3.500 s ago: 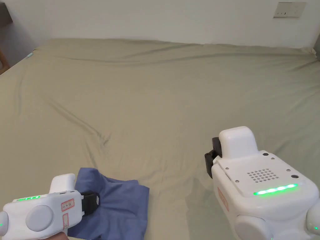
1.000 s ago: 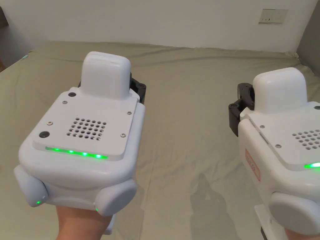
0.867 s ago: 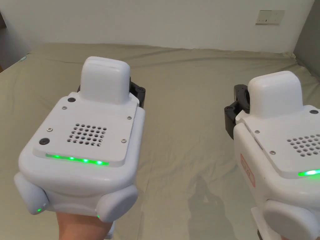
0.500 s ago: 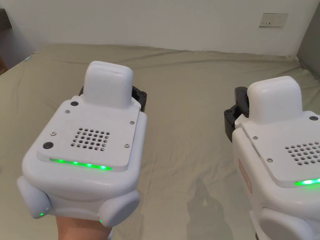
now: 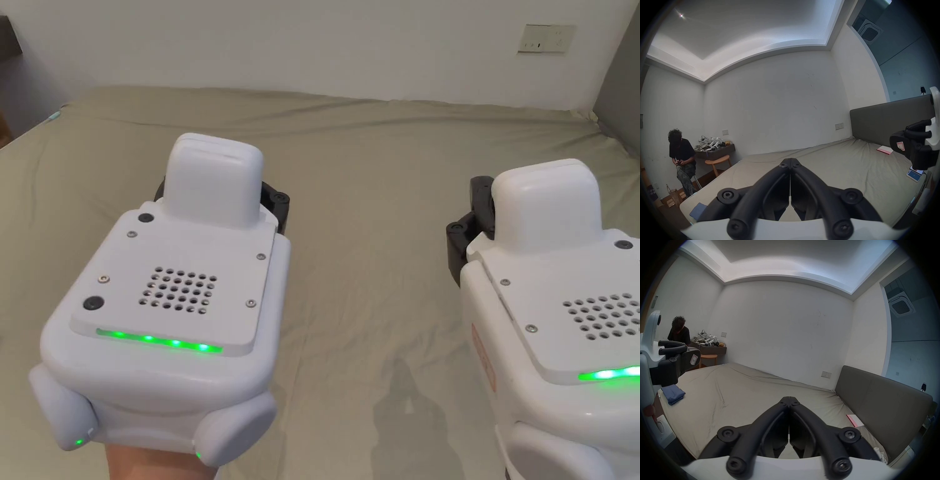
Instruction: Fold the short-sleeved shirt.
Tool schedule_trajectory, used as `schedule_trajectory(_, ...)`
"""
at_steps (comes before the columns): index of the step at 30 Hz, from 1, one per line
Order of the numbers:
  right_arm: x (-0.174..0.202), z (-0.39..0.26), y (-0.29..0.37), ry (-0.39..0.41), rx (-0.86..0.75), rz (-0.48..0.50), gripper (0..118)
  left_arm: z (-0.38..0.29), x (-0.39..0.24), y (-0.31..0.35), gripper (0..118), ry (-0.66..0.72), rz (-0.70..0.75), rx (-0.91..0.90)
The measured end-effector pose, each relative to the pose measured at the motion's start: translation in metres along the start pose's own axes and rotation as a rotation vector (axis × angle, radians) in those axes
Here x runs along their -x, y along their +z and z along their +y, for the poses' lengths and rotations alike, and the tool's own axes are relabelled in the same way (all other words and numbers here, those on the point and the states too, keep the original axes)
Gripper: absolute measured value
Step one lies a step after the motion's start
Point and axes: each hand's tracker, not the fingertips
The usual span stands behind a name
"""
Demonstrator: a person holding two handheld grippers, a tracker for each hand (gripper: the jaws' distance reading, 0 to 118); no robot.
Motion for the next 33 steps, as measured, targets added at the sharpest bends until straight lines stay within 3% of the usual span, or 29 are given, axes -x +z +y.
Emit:
schedule_trajectory(2,0.0,-0.001,-0.001,-0.007,-0.006,-0.006,4,-0.001,0.0,-0.001,0,0.0,-0.003,0.007)
schedule_trajectory(3,0.0,-0.001,0.0,-0.009,-0.011,-0.014,16,-0.001,0.0,-0.001,0,0.002,-0.001,0.005)
schedule_trajectory(4,0.0,-0.001,-0.001,-0.009,-0.018,-0.012,38,-0.001,0.0,-0.002,0,0.002,0.003,0.002)
schedule_trajectory(5,-0.002,-0.001,-0.002,-0.01,-0.02,-0.011,80,-0.001,-0.001,-0.002,2,-0.003,0.005,-0.001)
schedule_trajectory(6,-0.004,0.0,-0.003,-0.015,-0.02,0.01,104,-0.001,0.0,-0.002,13,-0.008,0.008,-0.002)
schedule_trajectory(7,-0.006,0.0,-0.003,-0.018,-0.023,0.006,111,-0.001,0.0,-0.003,24,-0.013,0.008,0.005)
schedule_trajectory(11,-0.005,0.002,-0.001,-0.011,-0.048,-0.037,111,-0.001,0.002,-0.007,108,-0.005,-0.004,0.025)
schedule_trajectory(12,-0.005,0.003,-0.002,-0.013,-0.046,-0.037,111,-0.001,0.002,-0.007,115,-0.005,-0.004,0.026)
schedule_trajectory(15,-0.011,0.006,-0.004,-0.067,-0.012,0.009,111,0.0,0.001,-0.005,118,-0.009,0.008,0.015)
schedule_trajectory(18,-0.018,0.011,-0.007,-0.2,0.042,0.071,111,0.003,0.002,-0.003,118,-0.009,0.017,0.009)
schedule_trajectory(20,-0.019,0.02,-0.01,-0.26,0.154,0.024,111,0.005,0.004,-0.002,118,-0.004,0.02,0.008)
schedule_trajectory(24,-0.018,0.035,-0.018,-0.191,0.332,-0.042,111,0.006,0.007,-0.001,118,0.002,0.029,0.004)
schedule_trajectory(33,-0.015,0.035,-0.005,-0.215,0.232,0.017,111,0.009,0.009,0.001,118,0.014,0.028,-0.003)
